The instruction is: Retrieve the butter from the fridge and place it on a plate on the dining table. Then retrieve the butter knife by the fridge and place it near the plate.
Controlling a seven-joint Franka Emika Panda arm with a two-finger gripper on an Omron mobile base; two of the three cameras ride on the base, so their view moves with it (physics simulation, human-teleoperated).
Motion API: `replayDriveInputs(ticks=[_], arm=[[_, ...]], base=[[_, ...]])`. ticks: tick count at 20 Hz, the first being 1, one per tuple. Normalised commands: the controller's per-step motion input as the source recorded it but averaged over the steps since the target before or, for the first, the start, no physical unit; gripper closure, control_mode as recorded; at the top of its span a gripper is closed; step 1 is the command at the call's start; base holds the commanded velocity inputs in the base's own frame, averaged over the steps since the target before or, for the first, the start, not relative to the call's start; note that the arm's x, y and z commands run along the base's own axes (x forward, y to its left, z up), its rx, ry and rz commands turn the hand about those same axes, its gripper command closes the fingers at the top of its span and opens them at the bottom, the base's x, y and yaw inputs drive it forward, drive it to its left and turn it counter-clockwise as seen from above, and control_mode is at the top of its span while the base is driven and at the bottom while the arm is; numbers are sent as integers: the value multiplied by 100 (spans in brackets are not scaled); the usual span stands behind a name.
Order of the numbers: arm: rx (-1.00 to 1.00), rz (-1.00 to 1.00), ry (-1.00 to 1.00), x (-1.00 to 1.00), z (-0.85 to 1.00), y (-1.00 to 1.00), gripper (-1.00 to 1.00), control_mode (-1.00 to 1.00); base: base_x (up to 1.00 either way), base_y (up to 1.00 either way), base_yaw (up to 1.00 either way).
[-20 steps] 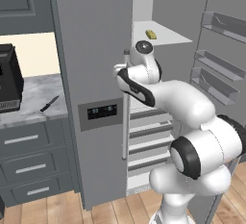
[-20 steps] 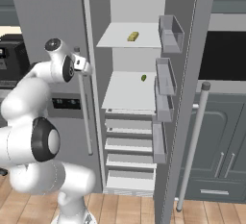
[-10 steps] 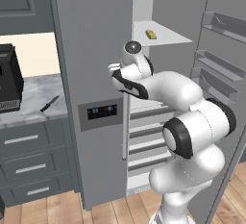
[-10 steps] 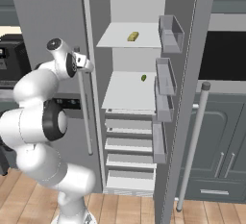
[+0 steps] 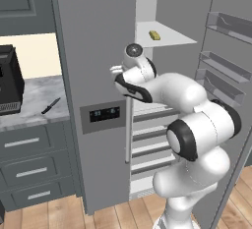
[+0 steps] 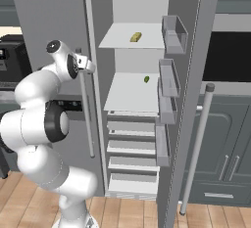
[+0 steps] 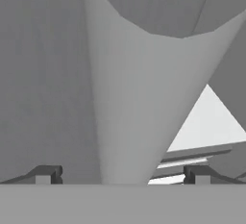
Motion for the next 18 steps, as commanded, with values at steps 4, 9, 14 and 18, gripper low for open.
replayDriveInputs(ticks=[4,9,14,18], arm=[[0,2,-10,21,0,0,-100,-100],[0,2,-7,15,0,0,100,-100],[0,0,0,0,0,0,100,-100],[-1,-3,0,-40,0,35,100,-100]], base=[[0,0,0],[0,0,0],[0,0,0],[0,0,0]])
